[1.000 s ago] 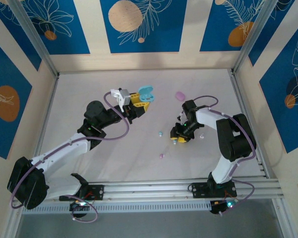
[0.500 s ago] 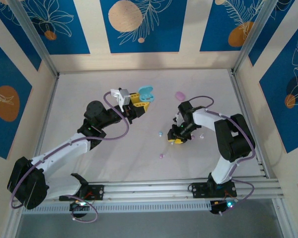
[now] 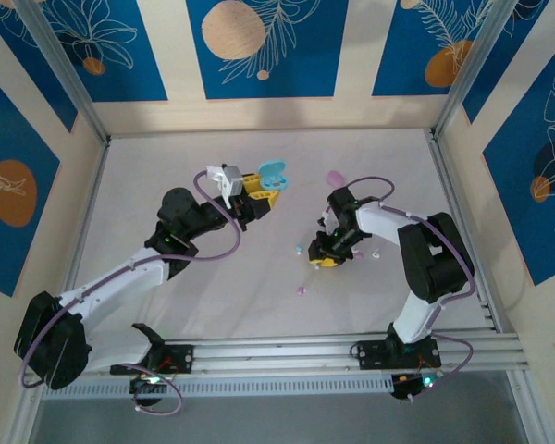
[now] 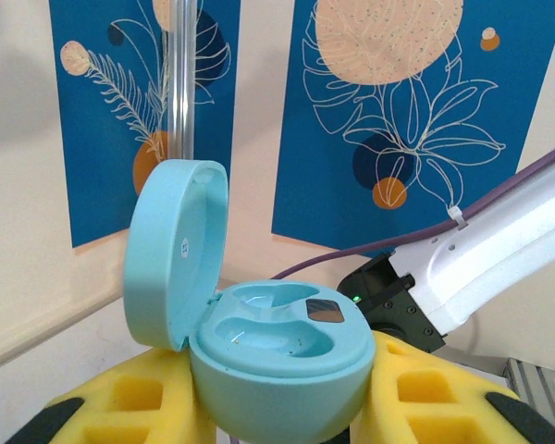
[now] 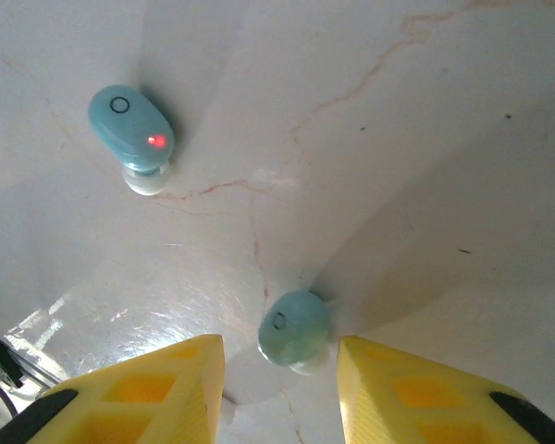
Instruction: Insert wireless bluetooth earbuds into charging case
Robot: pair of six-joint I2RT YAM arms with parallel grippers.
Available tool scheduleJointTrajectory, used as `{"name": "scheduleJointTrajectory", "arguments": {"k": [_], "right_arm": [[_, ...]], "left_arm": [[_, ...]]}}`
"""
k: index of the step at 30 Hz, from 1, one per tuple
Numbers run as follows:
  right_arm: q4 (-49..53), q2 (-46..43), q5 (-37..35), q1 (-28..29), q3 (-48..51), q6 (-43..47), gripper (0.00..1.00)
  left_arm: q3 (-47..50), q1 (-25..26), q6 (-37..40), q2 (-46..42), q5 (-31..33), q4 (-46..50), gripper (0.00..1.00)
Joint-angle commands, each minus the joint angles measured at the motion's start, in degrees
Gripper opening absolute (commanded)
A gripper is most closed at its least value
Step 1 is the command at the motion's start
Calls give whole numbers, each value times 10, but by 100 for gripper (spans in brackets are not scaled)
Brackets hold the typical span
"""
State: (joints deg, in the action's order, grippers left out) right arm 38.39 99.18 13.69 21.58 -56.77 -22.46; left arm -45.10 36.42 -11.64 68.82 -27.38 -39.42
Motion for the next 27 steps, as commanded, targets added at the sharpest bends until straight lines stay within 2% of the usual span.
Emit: {"name": "scheduleJointTrajectory", "arguments": {"k": [1, 7, 16, 27], "right_arm": [[12, -17, 6, 5, -14, 10, 38], [41, -17, -44, 17, -34, 14, 38], [93, 20, -167, 69, -88, 1, 36], [90, 57, -176, 96, -109, -29, 35]], "left_arm": [[-11, 6, -5, 1, -8, -11, 25], [-7, 6, -4, -2, -4, -11, 26], [-5, 6, -1, -10, 4, -10, 26], [0, 6, -1, -11, 10, -20, 26]]}}
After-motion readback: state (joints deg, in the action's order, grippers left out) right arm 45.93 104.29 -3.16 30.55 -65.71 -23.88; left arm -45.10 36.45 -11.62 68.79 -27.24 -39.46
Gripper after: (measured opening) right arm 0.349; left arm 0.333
